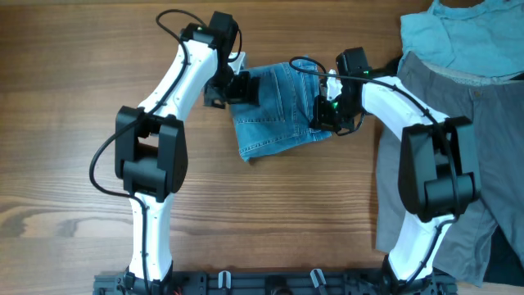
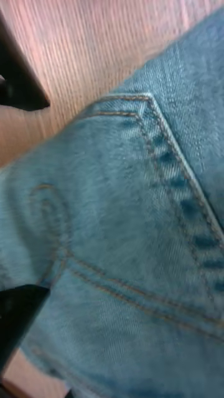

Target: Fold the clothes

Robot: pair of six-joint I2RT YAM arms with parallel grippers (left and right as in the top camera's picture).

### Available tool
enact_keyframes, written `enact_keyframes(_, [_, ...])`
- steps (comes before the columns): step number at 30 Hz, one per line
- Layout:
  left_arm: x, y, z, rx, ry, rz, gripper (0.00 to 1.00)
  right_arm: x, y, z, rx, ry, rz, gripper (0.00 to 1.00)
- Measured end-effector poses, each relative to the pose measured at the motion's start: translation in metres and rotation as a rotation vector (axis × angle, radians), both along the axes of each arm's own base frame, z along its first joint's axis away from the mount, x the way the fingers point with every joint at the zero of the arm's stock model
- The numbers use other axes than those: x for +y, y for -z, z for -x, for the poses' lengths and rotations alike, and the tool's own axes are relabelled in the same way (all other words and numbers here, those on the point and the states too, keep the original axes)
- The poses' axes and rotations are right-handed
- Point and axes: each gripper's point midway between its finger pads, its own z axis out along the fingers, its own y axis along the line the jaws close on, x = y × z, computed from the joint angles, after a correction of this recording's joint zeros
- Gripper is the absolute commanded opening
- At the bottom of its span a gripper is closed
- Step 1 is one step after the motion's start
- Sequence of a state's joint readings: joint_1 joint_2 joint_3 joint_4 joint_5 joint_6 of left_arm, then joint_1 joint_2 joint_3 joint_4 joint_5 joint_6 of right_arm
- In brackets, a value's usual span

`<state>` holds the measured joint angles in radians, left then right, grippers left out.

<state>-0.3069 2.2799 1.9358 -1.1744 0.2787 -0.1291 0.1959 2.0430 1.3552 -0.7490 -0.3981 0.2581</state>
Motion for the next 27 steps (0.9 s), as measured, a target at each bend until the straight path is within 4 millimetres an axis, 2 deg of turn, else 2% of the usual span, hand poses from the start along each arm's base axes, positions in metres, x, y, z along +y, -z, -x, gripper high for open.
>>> enact_keyframes(1, [0.000,0.003,0.002,0.006,0.004,-0.001,0.44,-0.001,-0.004,0.003,-0.010,-0.005,0.011,0.11])
enact_keyframes(3, [0.001,0.005,0.005,0.016,0.008,-0.001,0.35,-0.002,-0.017,0.008,-0.031,-0.013,0.027,0.12])
enact_keyframes(4, [0.001,0.005,0.006,0.022,0.006,-0.001,0.33,-0.003,-0.025,0.008,-0.050,-0.017,0.030,0.12])
enact_keyframes(5, [0.001,0.005,0.009,0.032,0.012,-0.003,0.33,-0.003,-0.044,0.008,-0.098,-0.023,0.027,0.12])
enact_keyframes(6, [0.002,0.005,0.009,0.034,0.014,-0.003,0.33,-0.003,-0.067,0.005,-0.164,-0.028,0.017,0.13])
enact_keyframes(7, [0.003,0.005,0.015,0.057,0.012,-0.010,0.35,-0.003,-0.083,0.003,-0.208,-0.030,0.012,0.15])
enact_keyframes(9, [0.004,0.000,0.020,0.072,0.014,-0.013,0.65,-0.003,-0.128,0.002,-0.337,-0.038,-0.005,0.17])
enact_keyframes(10, [0.003,-0.003,0.021,0.069,0.016,-0.010,0.71,-0.004,-0.145,0.001,-0.389,-0.038,-0.011,0.18])
enact_keyframes(11, [-0.001,-0.010,0.022,0.056,0.025,0.004,0.74,-0.005,-0.167,0.002,-0.455,-0.038,-0.020,0.18])
enact_keyframes(12, [-0.006,-0.019,0.024,0.044,0.031,0.023,0.71,-0.005,-0.187,0.004,-0.515,-0.036,-0.029,0.19])
enact_keyframes(14, [-0.021,-0.041,0.030,0.018,0.053,0.075,0.57,-0.008,-0.220,0.009,-0.611,-0.031,-0.038,0.19])
enact_keyframes(15, [-0.031,-0.051,0.034,0.009,0.066,0.101,0.50,-0.009,-0.227,0.011,-0.632,-0.028,-0.035,0.19])
enact_keyframes(16, [-0.043,-0.059,0.037,-0.012,0.089,0.126,0.33,-0.011,-0.234,0.013,-0.653,-0.023,-0.030,0.19])
enact_keyframes(17, [-0.053,-0.062,0.037,-0.027,0.096,0.143,0.10,-0.013,-0.237,0.014,-0.661,-0.018,-0.024,0.19])
enact_keyframes(18, [-0.065,-0.062,0.037,-0.044,0.099,0.161,0.04,-0.014,-0.237,0.015,-0.663,-0.013,-0.019,0.19])
enact_keyframes(20, [-0.081,-0.054,0.038,-0.061,0.085,0.175,0.04,-0.016,-0.237,0.014,-0.663,-0.003,-0.010,0.19])
enact_keyframes(22, [-0.091,-0.029,0.047,-0.033,0.012,0.150,0.04,-0.017,-0.237,0.014,-0.659,0.007,-0.005,0.19])
enact_keyframes(27, [-0.083,0.035,0.073,0.063,-0.201,0.076,0.04,-0.019,-0.236,0.013,-0.657,0.017,0.001,0.19])
